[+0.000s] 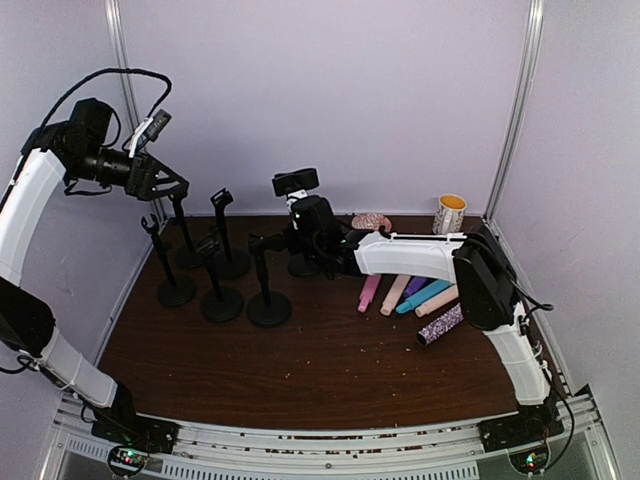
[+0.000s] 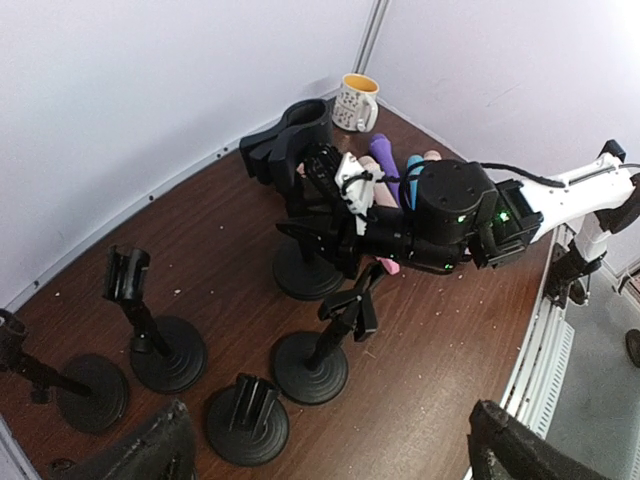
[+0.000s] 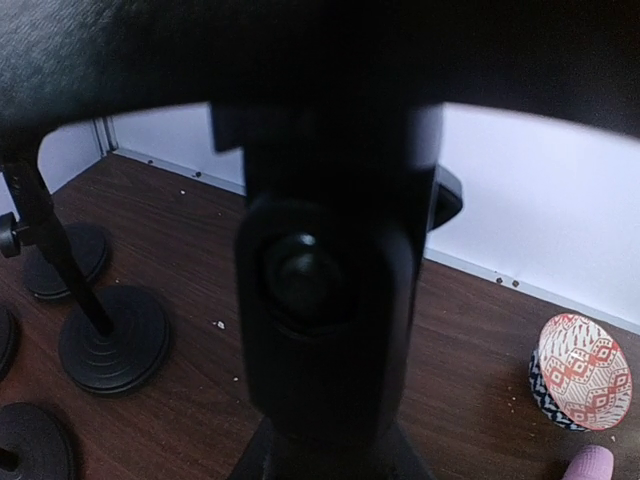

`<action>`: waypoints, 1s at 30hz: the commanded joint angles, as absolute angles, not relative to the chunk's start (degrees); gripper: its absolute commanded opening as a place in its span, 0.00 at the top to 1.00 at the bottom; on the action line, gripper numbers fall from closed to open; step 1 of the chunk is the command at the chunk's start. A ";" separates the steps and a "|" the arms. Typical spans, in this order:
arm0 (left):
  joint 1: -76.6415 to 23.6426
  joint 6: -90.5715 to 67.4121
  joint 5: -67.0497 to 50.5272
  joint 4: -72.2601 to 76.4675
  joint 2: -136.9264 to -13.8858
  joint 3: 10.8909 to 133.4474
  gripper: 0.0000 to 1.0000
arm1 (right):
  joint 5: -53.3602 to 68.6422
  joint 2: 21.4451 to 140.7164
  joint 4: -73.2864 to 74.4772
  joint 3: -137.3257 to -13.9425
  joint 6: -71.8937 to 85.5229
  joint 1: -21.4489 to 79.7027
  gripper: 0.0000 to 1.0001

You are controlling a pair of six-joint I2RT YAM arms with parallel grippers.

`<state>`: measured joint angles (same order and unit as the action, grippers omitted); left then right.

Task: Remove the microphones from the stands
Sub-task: Pass from the left arm to the right

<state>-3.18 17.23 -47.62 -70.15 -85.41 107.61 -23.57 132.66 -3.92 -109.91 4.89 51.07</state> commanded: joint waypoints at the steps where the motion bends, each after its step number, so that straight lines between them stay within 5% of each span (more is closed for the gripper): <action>1: -0.29 19.14 -47.20 -70.49 -83.20 106.16 0.02 | -26.54 134.81 -3.10 -118.09 5.74 50.79 0.93; 4: 1.70 19.25 -47.23 -70.61 -82.94 106.29 0.02 | -26.17 136.27 -1.00 -120.09 6.80 50.72 0.79; 13: 9.49 21.43 -48.00 -72.02 -80.59 106.34 0.02 | -26.84 133.55 2.92 -115.34 9.95 50.75 0.66; 19: 11.25 22.07 -48.03 -72.23 -78.51 106.48 0.02 | -27.00 130.58 2.33 -110.69 10.80 51.19 0.49; 30: 12.67 21.82 -46.22 -68.46 -75.09 97.98 0.02 | -25.84 116.98 -4.82 -88.41 13.62 54.19 0.00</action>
<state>11.60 21.58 -47.24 -71.99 -76.14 102.65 -24.93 123.48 -1.54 -95.20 11.73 53.06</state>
